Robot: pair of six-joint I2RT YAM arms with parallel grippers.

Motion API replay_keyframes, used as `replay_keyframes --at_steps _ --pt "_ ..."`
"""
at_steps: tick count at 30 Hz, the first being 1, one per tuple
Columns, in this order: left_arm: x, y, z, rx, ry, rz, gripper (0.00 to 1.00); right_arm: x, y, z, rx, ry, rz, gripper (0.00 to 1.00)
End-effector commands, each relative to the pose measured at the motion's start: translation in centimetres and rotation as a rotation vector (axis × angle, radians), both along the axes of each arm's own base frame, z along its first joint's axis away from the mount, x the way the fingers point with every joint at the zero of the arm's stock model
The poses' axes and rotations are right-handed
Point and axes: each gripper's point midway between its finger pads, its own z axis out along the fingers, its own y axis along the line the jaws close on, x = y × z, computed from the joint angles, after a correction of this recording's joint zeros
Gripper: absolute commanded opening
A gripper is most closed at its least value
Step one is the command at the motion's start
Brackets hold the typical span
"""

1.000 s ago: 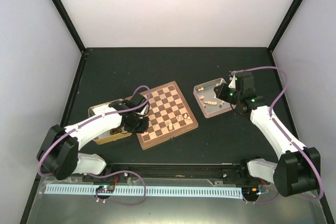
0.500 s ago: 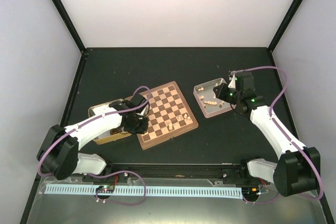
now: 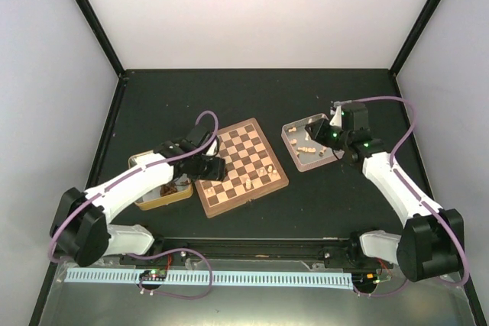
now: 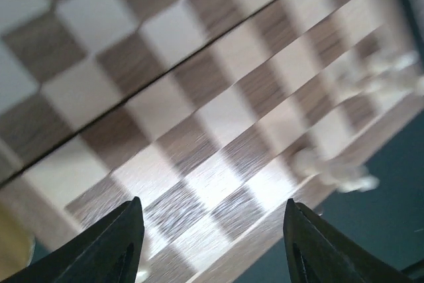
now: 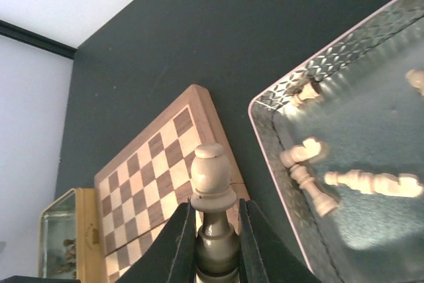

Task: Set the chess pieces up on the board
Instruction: Place the chess piece on the chessboard.

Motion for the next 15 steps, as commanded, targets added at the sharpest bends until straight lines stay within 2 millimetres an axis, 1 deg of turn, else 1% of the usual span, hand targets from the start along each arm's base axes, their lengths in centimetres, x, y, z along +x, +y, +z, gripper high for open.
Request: replay_keyframes --at_steps 1,4,6,7,8,11,15 --pt "3.9 -4.5 7.8 -0.218 -0.279 -0.072 0.60 0.5 1.9 0.3 0.159 0.025 0.002 0.11" --pt "4.9 -6.4 10.3 -0.316 -0.393 -0.102 0.63 0.6 2.9 0.3 0.247 0.058 -0.025 0.11" --pt "5.3 -7.2 11.6 -0.384 -0.460 -0.104 0.66 0.5 4.1 0.4 0.311 0.082 -0.031 0.11" --pt "5.6 -7.7 12.6 -0.432 -0.506 -0.108 0.67 0.5 4.6 0.3 0.335 0.097 -0.037 0.11" --pt "5.6 -8.0 13.1 -0.465 -0.533 -0.111 0.68 0.4 5.2 0.2 0.363 0.114 -0.045 0.11" --pt "5.2 -8.9 13.7 -0.555 -0.593 -0.138 0.71 -0.1 7.0 -0.2 0.470 0.199 -0.085 0.11" --pt "4.5 -9.5 13.5 -0.609 -0.623 -0.189 0.72 -1.0 9.4 -0.1 0.540 0.260 -0.123 0.11"
